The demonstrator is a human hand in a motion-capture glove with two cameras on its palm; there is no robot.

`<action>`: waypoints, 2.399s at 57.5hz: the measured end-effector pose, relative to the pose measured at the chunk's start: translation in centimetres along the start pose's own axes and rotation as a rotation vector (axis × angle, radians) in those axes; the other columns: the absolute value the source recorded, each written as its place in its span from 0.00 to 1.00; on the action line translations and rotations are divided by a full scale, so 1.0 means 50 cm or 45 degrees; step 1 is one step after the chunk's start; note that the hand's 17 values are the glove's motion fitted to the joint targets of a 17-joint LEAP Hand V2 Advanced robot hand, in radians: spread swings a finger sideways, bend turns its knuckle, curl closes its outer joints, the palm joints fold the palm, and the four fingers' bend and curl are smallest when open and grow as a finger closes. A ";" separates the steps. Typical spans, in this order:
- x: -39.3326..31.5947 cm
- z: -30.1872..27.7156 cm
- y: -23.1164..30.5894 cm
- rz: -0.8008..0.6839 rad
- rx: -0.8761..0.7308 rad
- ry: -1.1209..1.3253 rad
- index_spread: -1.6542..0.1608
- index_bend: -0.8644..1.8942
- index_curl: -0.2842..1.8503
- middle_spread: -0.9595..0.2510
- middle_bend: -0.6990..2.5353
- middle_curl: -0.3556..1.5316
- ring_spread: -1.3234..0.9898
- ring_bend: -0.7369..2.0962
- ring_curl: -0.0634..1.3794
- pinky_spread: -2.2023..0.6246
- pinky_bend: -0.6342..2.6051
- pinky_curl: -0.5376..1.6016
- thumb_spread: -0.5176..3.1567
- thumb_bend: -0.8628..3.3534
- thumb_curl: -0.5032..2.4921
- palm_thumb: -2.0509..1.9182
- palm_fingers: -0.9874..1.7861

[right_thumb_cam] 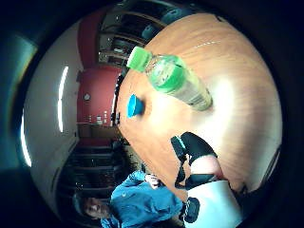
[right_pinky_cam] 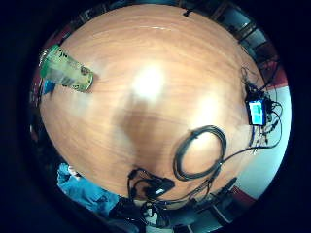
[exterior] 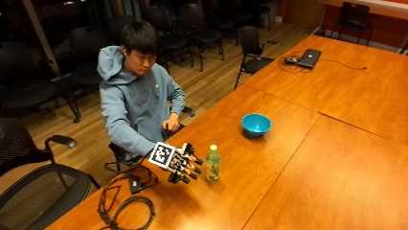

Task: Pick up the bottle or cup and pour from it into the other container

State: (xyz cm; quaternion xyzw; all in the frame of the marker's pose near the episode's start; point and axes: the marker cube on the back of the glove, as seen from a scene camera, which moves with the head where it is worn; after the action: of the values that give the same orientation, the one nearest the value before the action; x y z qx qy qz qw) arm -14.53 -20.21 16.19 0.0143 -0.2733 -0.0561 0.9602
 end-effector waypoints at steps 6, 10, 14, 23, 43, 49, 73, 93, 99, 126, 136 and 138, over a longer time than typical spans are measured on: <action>-0.012 0.018 -0.019 -0.018 0.030 -0.118 0.70 0.37 0.25 0.80 0.28 0.36 0.61 0.38 0.25 0.87 0.35 0.37 0.39 0.20 0.29 0.70 0.39; -0.021 0.029 -0.027 -0.032 0.053 -0.210 0.70 0.36 0.25 0.80 0.28 0.36 0.61 0.39 0.25 0.87 0.35 0.38 0.39 0.20 0.29 0.70 0.39; -0.035 0.044 -0.042 -0.054 0.097 -0.330 0.70 0.36 0.25 0.80 0.28 0.36 0.61 0.39 0.25 0.87 0.35 0.38 0.39 0.20 0.29 0.70 0.39; -0.064 0.092 -0.075 -0.073 0.162 -0.510 0.71 0.36 0.25 0.81 0.28 0.36 0.61 0.39 0.25 0.87 0.35 0.38 0.38 0.20 0.29 0.70 0.39; -0.121 0.185 -0.161 -0.057 0.376 -0.950 0.72 0.36 0.24 0.85 0.27 0.35 0.63 0.43 0.26 0.87 0.39 0.39 0.37 0.20 0.29 0.70 0.42; -0.127 0.193 -0.183 -0.045 0.489 -0.967 0.74 0.38 0.24 0.86 0.28 0.35 0.63 0.45 0.27 0.86 0.41 0.39 0.36 0.20 0.29 0.72 0.53; -0.174 0.214 -0.234 -0.019 0.542 -1.043 0.85 0.37 0.31 0.77 0.31 0.41 0.52 0.43 0.31 0.74 0.35 0.39 0.26 0.20 0.35 0.79 0.77; -0.219 0.224 -0.251 -0.047 0.502 -1.072 0.86 0.37 0.32 0.76 0.31 0.44 0.50 0.43 0.34 0.72 0.35 0.41 0.22 0.20 0.38 0.78 0.78; -0.227 0.212 -0.254 -0.050 0.500 -1.068 0.86 0.37 0.33 0.76 0.31 0.44 0.50 0.43 0.35 0.72 0.35 0.41 0.22 0.20 0.38 0.78 0.78; -0.483 0.144 -0.285 -0.293 0.184 -0.276 0.86 0.37 0.34 0.76 0.30 0.46 0.50 0.43 0.36 0.72 0.34 0.42 0.21 0.20 0.39 0.78 0.78; -0.623 0.131 -0.340 -0.385 0.002 0.480 0.86 0.37 0.34 0.76 0.30 0.46 0.50 0.42 0.37 0.72 0.34 0.42 0.21 0.20 0.40 0.78 0.78; -0.652 0.154 -0.345 -0.376 -0.007 0.606 0.86 0.37 0.34 0.76 0.30 0.46 0.50 0.42 0.37 0.72 0.34 0.42 0.21 0.20 0.40 0.78 0.78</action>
State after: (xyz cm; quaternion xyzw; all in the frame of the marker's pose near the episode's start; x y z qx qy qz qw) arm -47.84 -33.55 4.66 0.0642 -0.0348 -0.1913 0.9788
